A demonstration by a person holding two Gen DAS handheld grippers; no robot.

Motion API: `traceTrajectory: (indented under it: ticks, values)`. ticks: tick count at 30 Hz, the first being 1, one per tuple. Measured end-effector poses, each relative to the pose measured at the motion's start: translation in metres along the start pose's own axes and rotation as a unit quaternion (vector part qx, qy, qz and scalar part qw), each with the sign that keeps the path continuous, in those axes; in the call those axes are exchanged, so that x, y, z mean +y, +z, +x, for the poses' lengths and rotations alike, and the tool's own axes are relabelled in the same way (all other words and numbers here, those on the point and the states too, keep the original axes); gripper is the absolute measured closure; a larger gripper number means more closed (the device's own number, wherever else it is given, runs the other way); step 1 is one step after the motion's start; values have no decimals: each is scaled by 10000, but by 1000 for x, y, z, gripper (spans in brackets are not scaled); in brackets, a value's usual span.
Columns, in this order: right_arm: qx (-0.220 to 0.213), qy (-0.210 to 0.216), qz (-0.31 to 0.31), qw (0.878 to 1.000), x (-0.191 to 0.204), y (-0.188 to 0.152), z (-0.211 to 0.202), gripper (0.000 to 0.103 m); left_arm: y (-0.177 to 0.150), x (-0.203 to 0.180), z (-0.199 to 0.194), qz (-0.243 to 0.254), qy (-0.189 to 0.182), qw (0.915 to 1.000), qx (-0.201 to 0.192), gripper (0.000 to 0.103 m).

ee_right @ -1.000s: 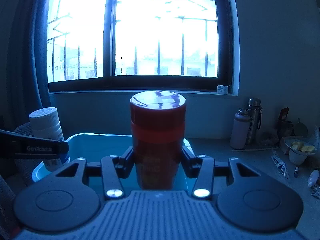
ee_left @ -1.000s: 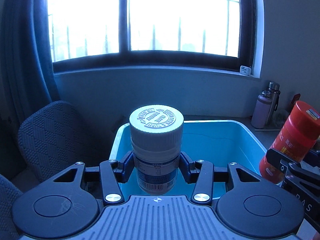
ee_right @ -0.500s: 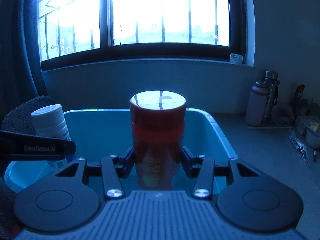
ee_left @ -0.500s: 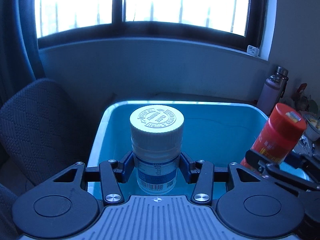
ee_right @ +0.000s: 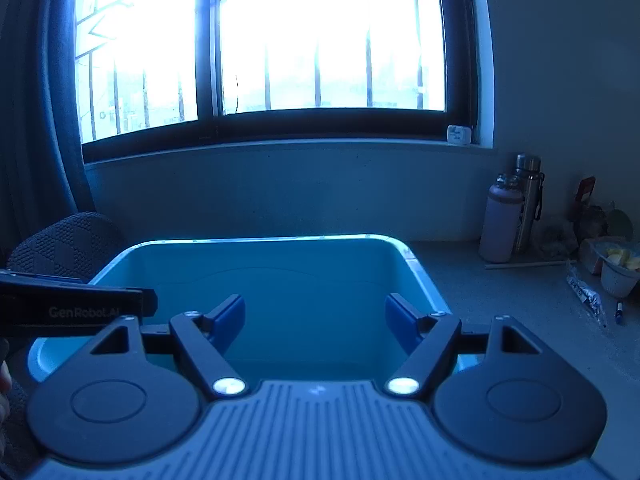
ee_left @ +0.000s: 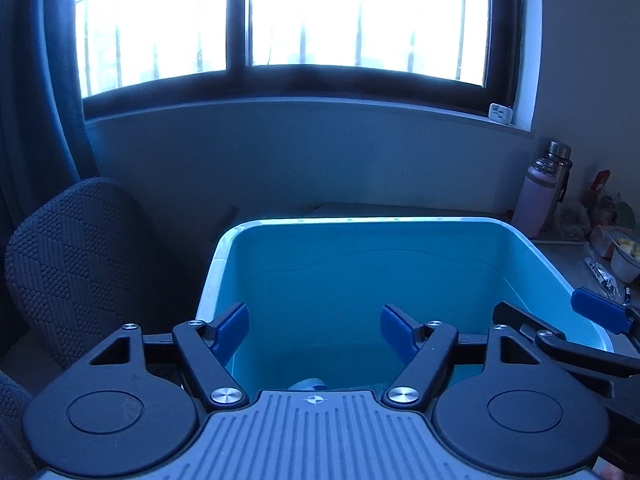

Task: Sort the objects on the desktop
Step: 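Open both grippers to drop the bottles into the teal bin, then move the right gripper back to the second red bottle on the table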

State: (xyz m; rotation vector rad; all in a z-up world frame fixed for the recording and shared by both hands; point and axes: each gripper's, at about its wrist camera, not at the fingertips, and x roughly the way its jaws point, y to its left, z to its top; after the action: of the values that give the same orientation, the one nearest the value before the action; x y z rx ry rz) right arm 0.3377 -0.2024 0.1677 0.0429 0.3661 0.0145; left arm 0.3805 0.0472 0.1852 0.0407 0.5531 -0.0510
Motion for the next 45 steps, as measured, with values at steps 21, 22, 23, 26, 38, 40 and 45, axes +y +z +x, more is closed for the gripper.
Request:
traceTrajectory:
  ticks: [21,22,23,26,38,40,45]
  values:
    - [-47,-342,137,9993,-38,-63,-171,26,-90,-63,-163,213,-169,9996,-90,28]
    - [-20,-382,164,9991,-41,-70,-180,26,-100,-66,-170,235,-183,9995,-60,28]
    - [1,-415,190,9990,-44,-77,-189,26,-110,-69,-176,244,-187,9995,-28,28]
    - [60,-487,246,9985,-48,-96,-213,26,-138,-75,-194,190,-274,9994,73,28]
    - [161,-1010,395,9940,-73,-164,-267,26,-226,-103,-230,275,-616,9975,189,28]
    - [170,-1090,426,9930,-78,-175,-272,26,-238,-109,-230,326,-690,9969,185,28]
    - [236,-1295,391,9905,-91,-202,-278,26,-266,-119,-225,301,-751,9964,259,28]
